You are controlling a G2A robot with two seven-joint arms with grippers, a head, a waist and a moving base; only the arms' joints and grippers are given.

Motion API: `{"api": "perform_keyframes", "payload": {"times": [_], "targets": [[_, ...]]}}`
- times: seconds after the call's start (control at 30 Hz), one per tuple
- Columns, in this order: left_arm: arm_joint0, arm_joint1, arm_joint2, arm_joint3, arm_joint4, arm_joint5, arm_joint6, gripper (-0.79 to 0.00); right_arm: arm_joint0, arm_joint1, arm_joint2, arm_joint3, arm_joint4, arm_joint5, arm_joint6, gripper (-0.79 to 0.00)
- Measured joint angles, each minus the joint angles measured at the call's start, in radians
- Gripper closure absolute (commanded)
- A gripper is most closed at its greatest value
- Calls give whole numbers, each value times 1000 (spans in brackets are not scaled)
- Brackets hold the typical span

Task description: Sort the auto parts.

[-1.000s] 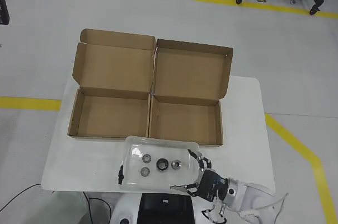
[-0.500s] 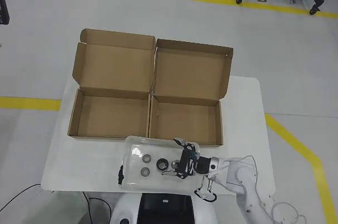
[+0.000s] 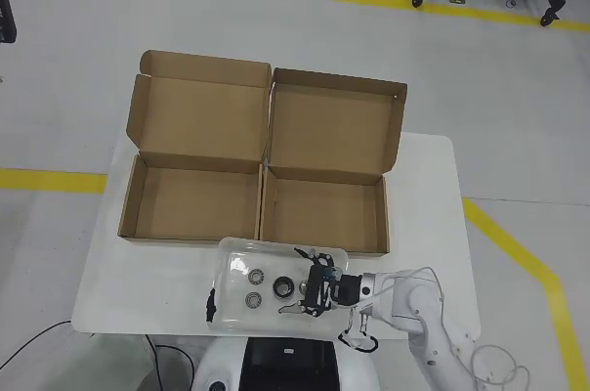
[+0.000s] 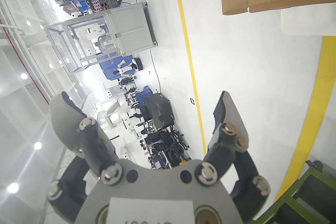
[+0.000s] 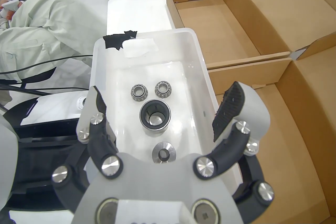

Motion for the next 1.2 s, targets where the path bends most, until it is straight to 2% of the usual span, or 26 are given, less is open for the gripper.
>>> {"api": "perform_keyframes", "payload": {"times": [0.4,0.53,0.57,0.6,0.63,0.67,0.73,0.83,0.9,1.2], "targets": [[0,0,0,0,0,0,0,-785,1,0,-4,0,-4,-2,4,-785],[0,0,0,0,0,0,0,-785,39,-1,-65,-8,-52,-6,77,-785],[0,0,0,0,0,0,0,-785,47,0,-73,-7,-54,-5,86,-526],[0,0,0,0,0,0,0,-785,54,0,-78,-6,-55,-6,92,-366],[0,0,0,0,0,0,0,-785,60,1,-85,-6,-56,-6,98,-289],[0,0,0,0,0,0,0,-785,64,1,-90,-8,-58,-5,101,-296],[0,0,0,0,0,0,0,-785,66,3,-100,-13,-67,-4,105,-382],[0,0,0,0,0,0,0,-785,65,7,-113,-11,-84,11,130,-394],[0,0,0,0,0,0,0,-785,61,8,-117,-10,-91,40,148,-477],[0,0,0,0,0,0,0,-785,60,11,-160,-5,-101,119,274,-560]]}}
